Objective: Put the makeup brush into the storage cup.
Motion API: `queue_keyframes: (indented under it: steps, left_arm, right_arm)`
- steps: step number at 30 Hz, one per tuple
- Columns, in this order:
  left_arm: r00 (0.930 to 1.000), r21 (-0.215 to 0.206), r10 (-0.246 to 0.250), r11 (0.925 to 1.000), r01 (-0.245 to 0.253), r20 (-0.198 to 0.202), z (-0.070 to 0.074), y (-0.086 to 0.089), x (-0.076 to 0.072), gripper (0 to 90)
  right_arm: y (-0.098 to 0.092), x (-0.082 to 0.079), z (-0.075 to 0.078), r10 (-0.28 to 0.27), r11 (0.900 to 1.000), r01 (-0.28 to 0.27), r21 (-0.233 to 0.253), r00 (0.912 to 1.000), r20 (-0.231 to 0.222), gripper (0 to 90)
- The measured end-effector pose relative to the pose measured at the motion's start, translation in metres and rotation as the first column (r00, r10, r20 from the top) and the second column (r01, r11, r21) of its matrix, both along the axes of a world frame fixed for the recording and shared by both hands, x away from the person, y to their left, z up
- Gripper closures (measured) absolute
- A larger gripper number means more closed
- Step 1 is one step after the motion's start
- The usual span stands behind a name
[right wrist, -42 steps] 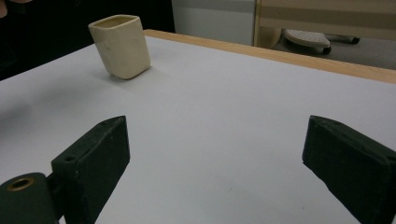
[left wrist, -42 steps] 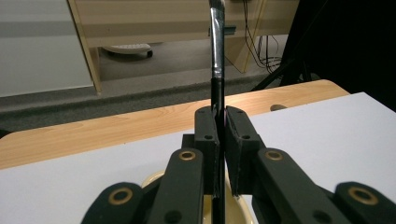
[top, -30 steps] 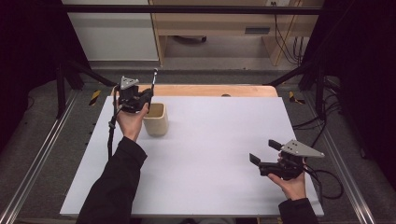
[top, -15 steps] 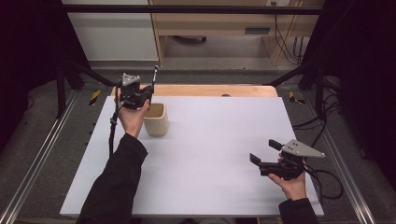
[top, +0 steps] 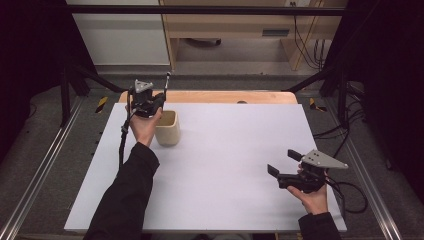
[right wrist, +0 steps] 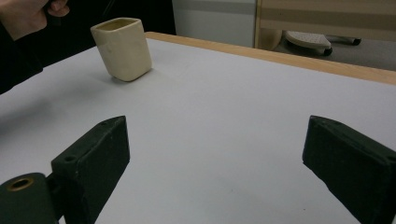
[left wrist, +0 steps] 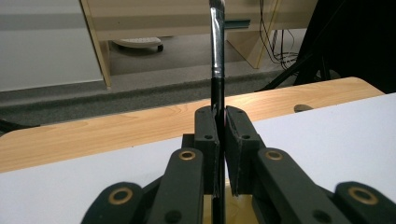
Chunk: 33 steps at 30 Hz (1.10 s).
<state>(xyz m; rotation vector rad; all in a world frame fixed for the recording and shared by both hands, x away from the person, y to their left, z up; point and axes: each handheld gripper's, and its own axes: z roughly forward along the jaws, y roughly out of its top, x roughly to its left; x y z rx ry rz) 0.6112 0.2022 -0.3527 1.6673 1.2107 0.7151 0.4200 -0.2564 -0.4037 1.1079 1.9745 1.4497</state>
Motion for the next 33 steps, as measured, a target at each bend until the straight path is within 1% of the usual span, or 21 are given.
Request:
queue_keyframes:
  steps: [6,8,12,20,31,33]
  left_arm:
    - [0.9998,0.009,0.006,0.9999,-0.006,-0.017,-0.01,0.001,0.002,84.1]
    - [0.9998,0.004,0.005,1.0,-0.005,-0.017,-0.013,0.0,0.002,84.0]
    - [0.9998,0.015,0.006,0.9999,-0.005,-0.021,-0.02,0.001,0.002,84.1]
    - [0.9996,0.014,0.009,0.9999,-0.008,-0.025,-0.031,0.003,-0.001,84.0]
    - [0.9998,0.015,-0.003,0.9999,0.003,-0.018,-0.039,0.006,-0.009,84.0]
    - [0.9997,0.022,-0.004,0.9997,0.005,-0.022,-0.041,0.007,-0.01,84.0]
  right_arm:
    - [0.0,0.0,0.0,0.001,1.0,-0.001,0.001,1.0,-0.001,7.7]
    - [0.0,0.0,0.0,0.0,1.0,0.0,-0.001,1.0,0.0,7.7]
    - [0.001,0.0,0.0,-0.001,1.0,0.001,0.003,1.0,-0.001,7.6]
    - [0.001,0.0,-0.001,-0.002,1.0,0.002,0.002,1.0,-0.001,7.7]
    - [0.002,0.0,-0.001,-0.001,1.0,0.001,0.002,1.0,-0.003,7.6]
    - [0.002,0.0,-0.001,-0.002,1.0,0.002,-0.001,1.0,-0.002,7.6]
